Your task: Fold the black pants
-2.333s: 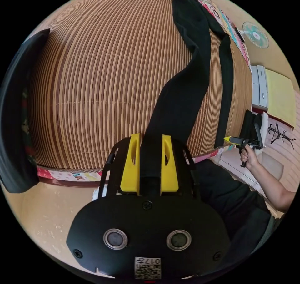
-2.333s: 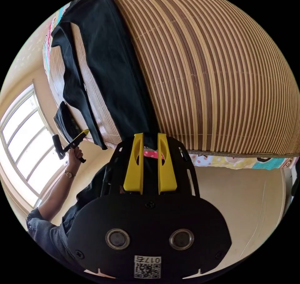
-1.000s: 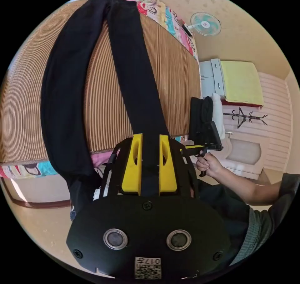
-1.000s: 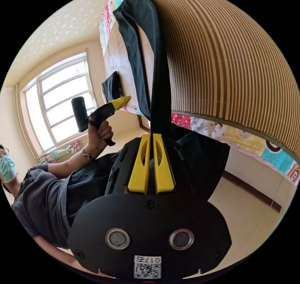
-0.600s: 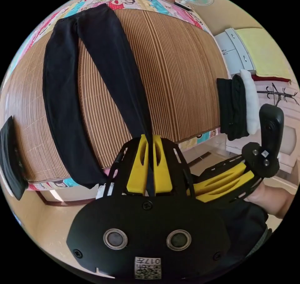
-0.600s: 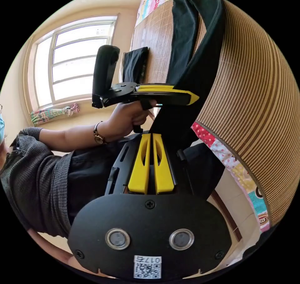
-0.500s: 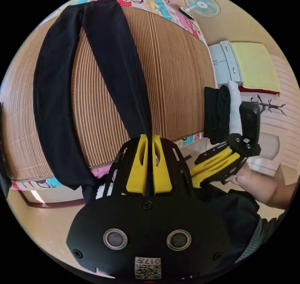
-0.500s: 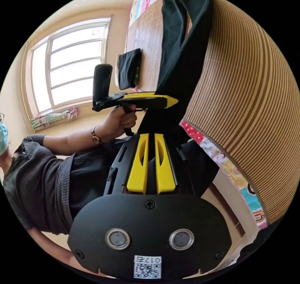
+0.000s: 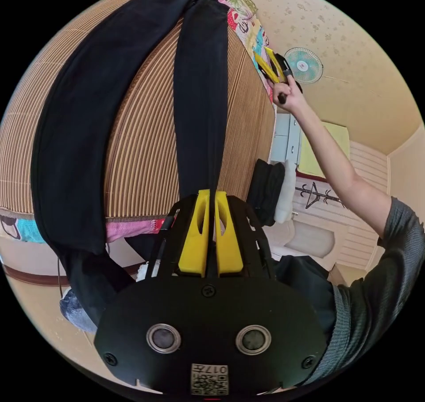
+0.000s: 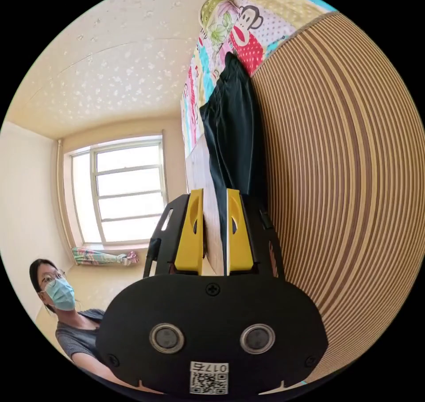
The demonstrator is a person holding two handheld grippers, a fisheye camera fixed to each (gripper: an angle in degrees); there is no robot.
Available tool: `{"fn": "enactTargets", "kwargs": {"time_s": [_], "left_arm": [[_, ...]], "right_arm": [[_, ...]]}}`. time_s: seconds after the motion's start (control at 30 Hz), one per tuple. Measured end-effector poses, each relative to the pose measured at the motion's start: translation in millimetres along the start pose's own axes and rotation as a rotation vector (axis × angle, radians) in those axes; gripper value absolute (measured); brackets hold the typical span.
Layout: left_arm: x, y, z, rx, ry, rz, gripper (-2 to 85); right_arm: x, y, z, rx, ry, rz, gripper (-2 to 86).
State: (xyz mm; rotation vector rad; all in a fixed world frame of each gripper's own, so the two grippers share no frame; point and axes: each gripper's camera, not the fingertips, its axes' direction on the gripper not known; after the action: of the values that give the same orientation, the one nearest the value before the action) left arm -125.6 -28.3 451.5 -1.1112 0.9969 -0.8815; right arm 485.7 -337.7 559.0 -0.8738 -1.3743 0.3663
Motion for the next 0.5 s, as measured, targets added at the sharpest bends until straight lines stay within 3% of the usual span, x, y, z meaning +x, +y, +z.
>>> {"fn": "enactTargets", "kwargs": {"time_s": [0.2, 0.5], "left_arm": [[-10, 2, -5, 0.036, 0.067, -0.028, -0.9], [-48, -7, -7, 0.058, 0.208, -0.083, -0.9]], "right_arm": [[14, -86, 57, 0.090, 0.217, 0.040, 11.2], [-26, -133, 157, 0.064, 0.591, -0.127, 4.4]]}}
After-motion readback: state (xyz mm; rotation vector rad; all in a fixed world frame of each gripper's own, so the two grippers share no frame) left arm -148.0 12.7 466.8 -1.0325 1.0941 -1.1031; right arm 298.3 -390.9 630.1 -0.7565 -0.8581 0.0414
